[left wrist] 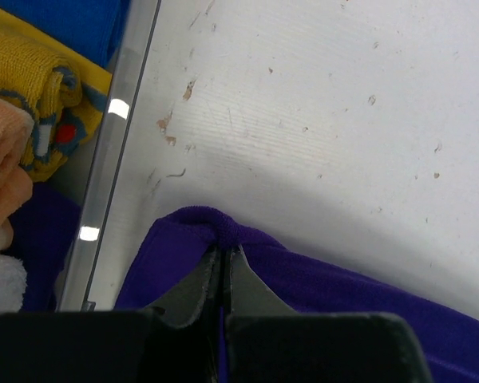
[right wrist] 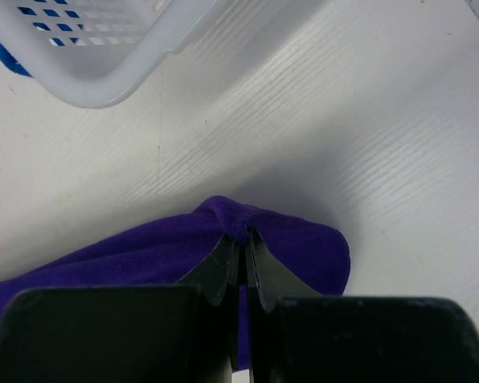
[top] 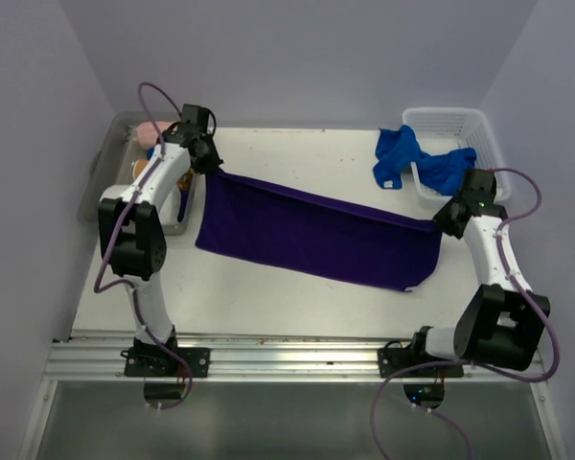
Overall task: Roll the towels
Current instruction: Flatten the towel
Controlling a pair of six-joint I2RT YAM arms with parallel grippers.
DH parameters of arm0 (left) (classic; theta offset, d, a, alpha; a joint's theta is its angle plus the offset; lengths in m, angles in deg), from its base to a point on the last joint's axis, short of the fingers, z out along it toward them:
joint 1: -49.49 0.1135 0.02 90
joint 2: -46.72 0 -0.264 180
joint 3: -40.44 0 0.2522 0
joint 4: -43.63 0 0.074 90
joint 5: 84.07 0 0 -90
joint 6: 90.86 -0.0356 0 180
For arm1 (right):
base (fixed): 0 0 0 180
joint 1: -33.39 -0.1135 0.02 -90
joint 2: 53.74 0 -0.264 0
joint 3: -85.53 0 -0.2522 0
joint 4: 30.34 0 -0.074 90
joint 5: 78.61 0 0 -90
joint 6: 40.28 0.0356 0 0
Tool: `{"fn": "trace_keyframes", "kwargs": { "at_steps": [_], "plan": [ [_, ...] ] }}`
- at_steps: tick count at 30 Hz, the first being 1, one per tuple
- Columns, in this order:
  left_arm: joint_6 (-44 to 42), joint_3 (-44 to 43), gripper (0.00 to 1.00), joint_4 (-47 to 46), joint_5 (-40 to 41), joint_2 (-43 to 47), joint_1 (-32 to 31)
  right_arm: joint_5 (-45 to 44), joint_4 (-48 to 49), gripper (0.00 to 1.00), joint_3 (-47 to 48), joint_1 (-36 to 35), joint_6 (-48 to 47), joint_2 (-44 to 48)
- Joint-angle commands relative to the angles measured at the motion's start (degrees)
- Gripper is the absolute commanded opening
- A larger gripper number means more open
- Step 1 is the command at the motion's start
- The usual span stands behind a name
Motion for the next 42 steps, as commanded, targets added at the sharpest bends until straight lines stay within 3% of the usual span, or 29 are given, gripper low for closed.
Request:
{"fn": "trace_keyframes", "kwargs": {
  "at_steps": [1, 12, 25, 31, 37, 42],
  "plan": [
    [-1.7, 1.7, 0.00, -1.6, 1.1, 4.9, 0.8, -1.1, -2.6, 0.00, -0.6, 0.6, -1.8, 6.2],
    [-1.7, 4.0, 0.00, -1.9, -2.0, 14.2, 0.8, -3.5, -7.3, 0.00, 2.3, 0.6, 0.4, 19.3],
    [-3.2, 11.8, 0.00, 3.2, -1.4, 36.4, 0.8, -24.0, -33.1, 0.00, 14.7, 0.5, 1.7, 35.3],
    [-4.2, 13.3, 0.00, 7.9, -1.8, 44.9, 0.8, -26.8, -42.3, 0.00, 20.5, -0.3, 6.2, 41.0],
    [-4.0, 15.5, 0.00, 8.8, -2.6, 44.5, 0.8, -26.2, -42.5, 0.00, 17.8, -0.3, 7.0, 41.0],
    [-2.9, 17.1, 0.00, 5.0, 2.0, 32.0, 0.8, -19.9, -31.5, 0.00, 1.8, -0.3, 9.9, 30.8]
  ]
}}
